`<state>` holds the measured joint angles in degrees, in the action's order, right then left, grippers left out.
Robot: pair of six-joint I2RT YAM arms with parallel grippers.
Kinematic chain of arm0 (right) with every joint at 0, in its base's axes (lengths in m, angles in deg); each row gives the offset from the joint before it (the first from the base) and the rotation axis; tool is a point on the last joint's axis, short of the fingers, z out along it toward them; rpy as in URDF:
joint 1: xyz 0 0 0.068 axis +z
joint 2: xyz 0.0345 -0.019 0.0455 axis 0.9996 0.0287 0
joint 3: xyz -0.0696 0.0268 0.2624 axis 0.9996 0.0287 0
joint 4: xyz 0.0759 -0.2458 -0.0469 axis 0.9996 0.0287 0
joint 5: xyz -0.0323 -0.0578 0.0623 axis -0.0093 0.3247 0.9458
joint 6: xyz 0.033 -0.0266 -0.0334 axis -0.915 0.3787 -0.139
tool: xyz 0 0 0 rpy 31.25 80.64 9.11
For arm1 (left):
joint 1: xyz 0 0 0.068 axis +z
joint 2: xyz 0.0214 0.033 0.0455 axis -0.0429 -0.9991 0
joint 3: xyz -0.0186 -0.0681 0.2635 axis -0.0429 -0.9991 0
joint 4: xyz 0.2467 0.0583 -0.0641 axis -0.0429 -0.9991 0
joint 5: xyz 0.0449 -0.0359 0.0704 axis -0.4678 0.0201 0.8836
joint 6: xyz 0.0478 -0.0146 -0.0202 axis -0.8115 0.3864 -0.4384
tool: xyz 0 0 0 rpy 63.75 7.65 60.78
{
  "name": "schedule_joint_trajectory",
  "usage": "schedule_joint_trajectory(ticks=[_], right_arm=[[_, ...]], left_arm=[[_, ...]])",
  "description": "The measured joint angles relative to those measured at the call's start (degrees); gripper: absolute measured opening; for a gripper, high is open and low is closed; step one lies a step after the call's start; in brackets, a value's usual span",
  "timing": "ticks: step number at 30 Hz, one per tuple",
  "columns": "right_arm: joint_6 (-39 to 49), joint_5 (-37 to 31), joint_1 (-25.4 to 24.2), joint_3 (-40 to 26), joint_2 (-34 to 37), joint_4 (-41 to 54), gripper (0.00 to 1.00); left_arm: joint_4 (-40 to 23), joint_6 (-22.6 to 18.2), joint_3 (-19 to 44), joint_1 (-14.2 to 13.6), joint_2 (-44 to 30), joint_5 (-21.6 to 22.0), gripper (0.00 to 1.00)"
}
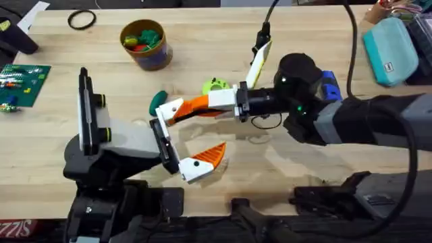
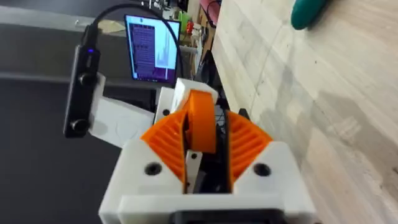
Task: Pick up the gripper from the table and insert it into the empty holder that is missing its gripper. Then pick up a screw, insert it into the mounting hole, and use the screwdriver to tighten it. Finally, clean up the table by picking up the vegetable and placing it into the bucket.
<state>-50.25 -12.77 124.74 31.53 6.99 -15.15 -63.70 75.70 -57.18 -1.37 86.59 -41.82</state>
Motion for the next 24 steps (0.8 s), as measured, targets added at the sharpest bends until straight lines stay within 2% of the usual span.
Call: schedule_joint_trajectory(ticks=[4,7,10,12,13,24], right_arm=[[-0.1,0.6,0.2,0.0,0.0,0.4,0.350],[-0.2,2.0,1.0,0.0,0.0,0.9,0.466],[-0.3,3.1,0.3,0.0,0.2,1.0,0.715],[-0.1,3.8,-0.8,0.0,0.3,0.9,0.939],[0.0,4.1,-1.4,0.0,0.3,0.9,0.981],[0.0,9.4,-8.7,0.0,0.3,0.8,0.997]], left_arm=[[-0.2,-0.4,0.0,-0.3,0.0,-1.9,0.987],[-0.4,-0.9,0.0,-1.3,0.0,-3.7,0.986],[-0.6,-1.4,0.0,-1.5,0.0,-5.2,0.986],[-0.7,-1.5,0.0,-1.8,0.0,-6.0,0.986],[-0.8,-1.6,0.0,-1.9,0.0,-6.3,0.986],[-0.9,-1.8,0.0,-1.9,0.0,-7.1,0.986]])
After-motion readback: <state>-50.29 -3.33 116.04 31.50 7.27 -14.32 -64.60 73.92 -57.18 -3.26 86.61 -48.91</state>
